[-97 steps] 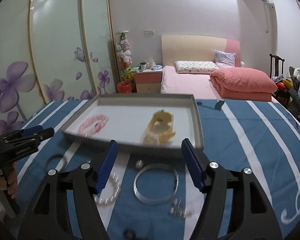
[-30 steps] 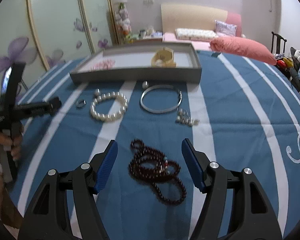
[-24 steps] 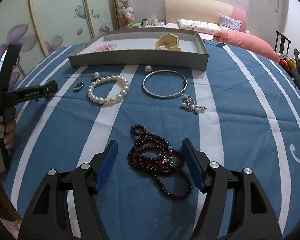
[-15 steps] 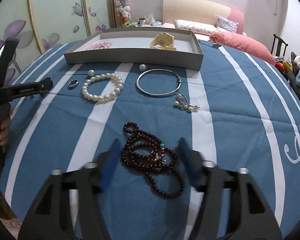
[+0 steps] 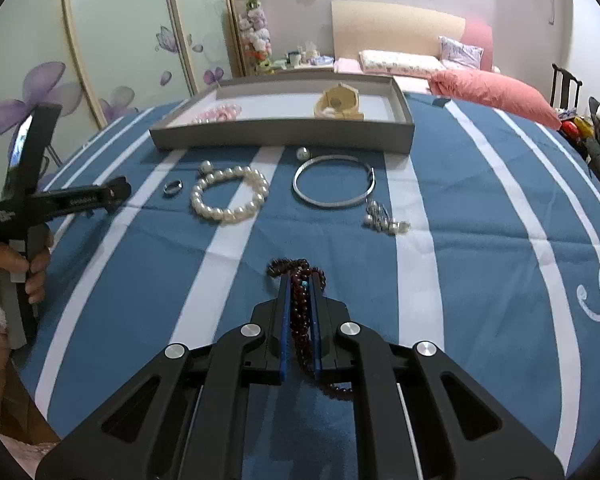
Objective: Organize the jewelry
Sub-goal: 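Grasp the dark red bead necklace with the right gripper and lift it, then grasp the silver cuff with the left gripper while the right gripper carries the necklace toward the tray, then lower the cuff and necklace into the grey tray and open both grippers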
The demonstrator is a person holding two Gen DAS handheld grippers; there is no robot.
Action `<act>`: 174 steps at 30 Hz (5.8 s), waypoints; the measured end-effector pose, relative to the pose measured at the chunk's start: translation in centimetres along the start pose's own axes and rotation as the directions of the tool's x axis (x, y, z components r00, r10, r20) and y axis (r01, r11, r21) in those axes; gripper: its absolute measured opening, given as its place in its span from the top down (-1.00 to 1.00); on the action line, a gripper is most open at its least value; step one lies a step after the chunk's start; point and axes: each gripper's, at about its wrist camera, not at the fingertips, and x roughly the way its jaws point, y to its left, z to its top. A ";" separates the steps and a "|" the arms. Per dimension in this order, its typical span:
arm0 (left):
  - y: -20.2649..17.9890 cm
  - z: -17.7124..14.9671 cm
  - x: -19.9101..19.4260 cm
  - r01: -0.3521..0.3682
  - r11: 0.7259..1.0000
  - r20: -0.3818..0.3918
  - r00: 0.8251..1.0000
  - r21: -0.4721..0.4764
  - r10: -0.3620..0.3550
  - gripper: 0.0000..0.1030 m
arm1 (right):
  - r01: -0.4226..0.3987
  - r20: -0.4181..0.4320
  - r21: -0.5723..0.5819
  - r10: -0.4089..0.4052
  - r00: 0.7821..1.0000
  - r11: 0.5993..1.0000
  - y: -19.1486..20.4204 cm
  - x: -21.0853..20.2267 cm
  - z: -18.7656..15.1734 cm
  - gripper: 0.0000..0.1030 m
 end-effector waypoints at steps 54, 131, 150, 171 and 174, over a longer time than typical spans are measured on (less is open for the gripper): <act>-1.4 -2.3 -11.5 0.005 1.000 0.340 0.940 -0.030 0.006 -0.27 | 0.041 0.338 -0.045 -0.024 0.941 0.998 2.1 -5.2 5.5 0.82; -7.8 8.9 -5.7 -0.018 0.997 0.532 0.846 0.068 -0.021 -0.27 | 0.043 0.482 0.012 -0.043 0.875 0.999 -0.4 0.6 16.6 0.82; -9.6 11.7 2.3 0.042 0.997 0.413 0.908 0.071 -0.068 -0.18 | 0.005 0.304 0.040 -0.017 0.953 0.999 -2.1 7.9 15.9 0.80; -6.8 11.5 0.0 0.048 0.999 0.432 0.901 0.020 -0.052 -0.21 | -0.003 0.338 0.053 -0.015 0.941 0.999 -2.5 6.7 16.3 0.22; -6.1 10.4 -1.2 0.041 0.999 0.431 0.901 0.022 -0.047 -0.21 | -0.005 0.347 0.056 -0.015 0.938 0.998 -2.5 5.7 15.8 0.22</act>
